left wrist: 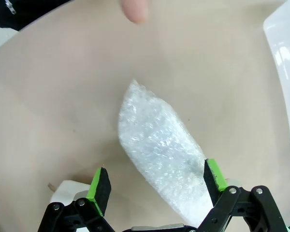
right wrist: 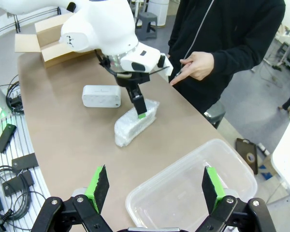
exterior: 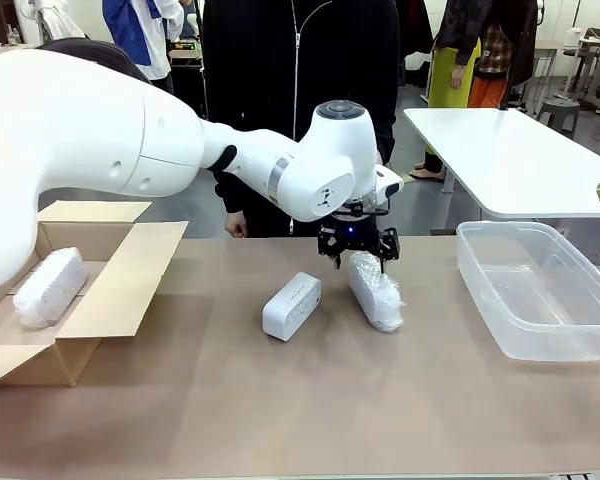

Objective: Separate and place wrapped and unwrapped clocks.
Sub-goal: Pick up the Digital clock indicated by the person.

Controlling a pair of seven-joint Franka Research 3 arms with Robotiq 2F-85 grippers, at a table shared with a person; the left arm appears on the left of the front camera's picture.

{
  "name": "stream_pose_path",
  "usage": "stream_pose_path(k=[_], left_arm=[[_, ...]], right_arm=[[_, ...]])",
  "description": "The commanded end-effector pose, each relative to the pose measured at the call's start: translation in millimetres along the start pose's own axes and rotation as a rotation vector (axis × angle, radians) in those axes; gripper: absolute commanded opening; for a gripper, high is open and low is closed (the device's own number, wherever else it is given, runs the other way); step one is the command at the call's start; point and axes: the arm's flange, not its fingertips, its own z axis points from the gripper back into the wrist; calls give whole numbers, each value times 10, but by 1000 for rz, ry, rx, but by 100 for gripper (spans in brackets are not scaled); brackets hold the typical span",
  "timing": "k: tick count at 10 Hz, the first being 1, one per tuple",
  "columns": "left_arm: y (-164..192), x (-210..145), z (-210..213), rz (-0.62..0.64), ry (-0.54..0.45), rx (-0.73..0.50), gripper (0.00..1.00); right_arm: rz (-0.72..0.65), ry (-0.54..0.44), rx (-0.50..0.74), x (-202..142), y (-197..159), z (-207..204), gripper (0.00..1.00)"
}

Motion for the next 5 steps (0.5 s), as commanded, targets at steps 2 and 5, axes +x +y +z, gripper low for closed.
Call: stream_pose_path(k=[2, 5], left_arm=[[-164, -7, -102, 15, 27, 39, 100], [-221, -20, -174, -5, 36, 56, 100]], right_arm=[[8, -23, 19, -1, -16, -25, 100], [8, -23, 19, -1, -16, -25, 100]])
